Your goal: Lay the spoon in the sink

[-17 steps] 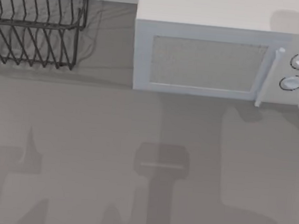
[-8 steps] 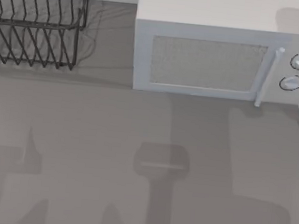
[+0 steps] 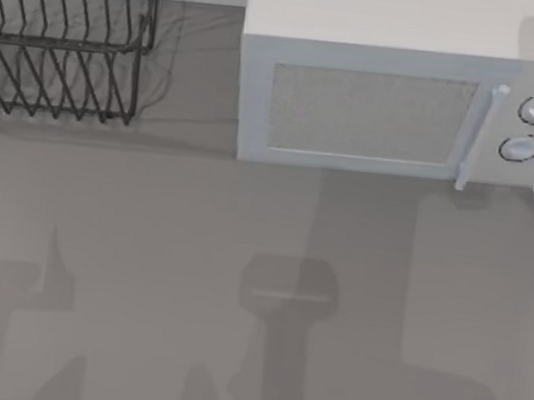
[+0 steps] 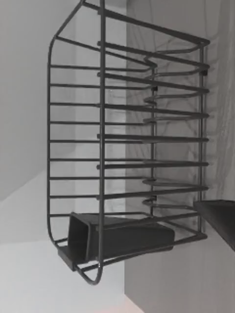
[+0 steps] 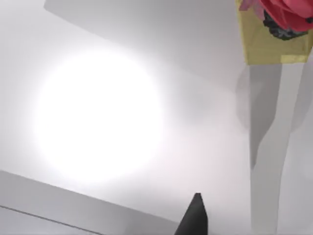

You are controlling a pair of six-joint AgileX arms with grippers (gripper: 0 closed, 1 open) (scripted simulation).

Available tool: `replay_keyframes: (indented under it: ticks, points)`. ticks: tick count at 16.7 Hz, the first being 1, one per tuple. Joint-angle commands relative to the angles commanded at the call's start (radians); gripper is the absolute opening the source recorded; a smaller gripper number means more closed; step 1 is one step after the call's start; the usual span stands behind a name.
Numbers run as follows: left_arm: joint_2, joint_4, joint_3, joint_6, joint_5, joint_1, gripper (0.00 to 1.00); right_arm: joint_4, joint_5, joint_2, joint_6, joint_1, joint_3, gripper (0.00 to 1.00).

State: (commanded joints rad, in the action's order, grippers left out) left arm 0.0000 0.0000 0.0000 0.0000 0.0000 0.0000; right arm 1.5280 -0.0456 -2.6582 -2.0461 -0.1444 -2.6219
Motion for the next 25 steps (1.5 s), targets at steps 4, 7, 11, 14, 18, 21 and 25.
replay_keyframes:
  ticks: [4, 7, 11, 14, 18, 21, 25]
  points:
    - [0.000, 0.000, 0.000, 0.000, 0.000, 0.000, 1.00, -0.123, 0.001, 0.055, -0.002, 0.000, 0.180, 0.00]
    - [0.000, 0.000, 0.000, 0.000, 0.000, 0.000, 1.00, -0.150, 0.001, 0.068, -0.002, 0.000, 0.210, 0.00]
    - [0.000, 0.000, 0.000, 0.000, 0.000, 0.000, 1.00, -0.150, 0.001, 0.068, -0.002, 0.000, 0.210, 0.08]
    - [0.000, 0.000, 0.000, 0.000, 0.000, 0.000, 1.00, -0.150, 0.001, 0.068, -0.002, 0.000, 0.210, 0.30]
    - [0.000, 0.000, 0.000, 0.000, 0.000, 0.000, 1.00, -0.150, 0.001, 0.068, -0.002, 0.000, 0.210, 0.60]
    - [0.000, 0.000, 0.000, 0.000, 0.000, 0.000, 1.00, -0.150, 0.001, 0.068, -0.002, 0.000, 0.210, 0.83]
    - [0.000, 0.000, 0.000, 0.000, 0.000, 0.000, 1.00, -0.150, 0.001, 0.068, -0.002, 0.000, 0.210, 1.00]
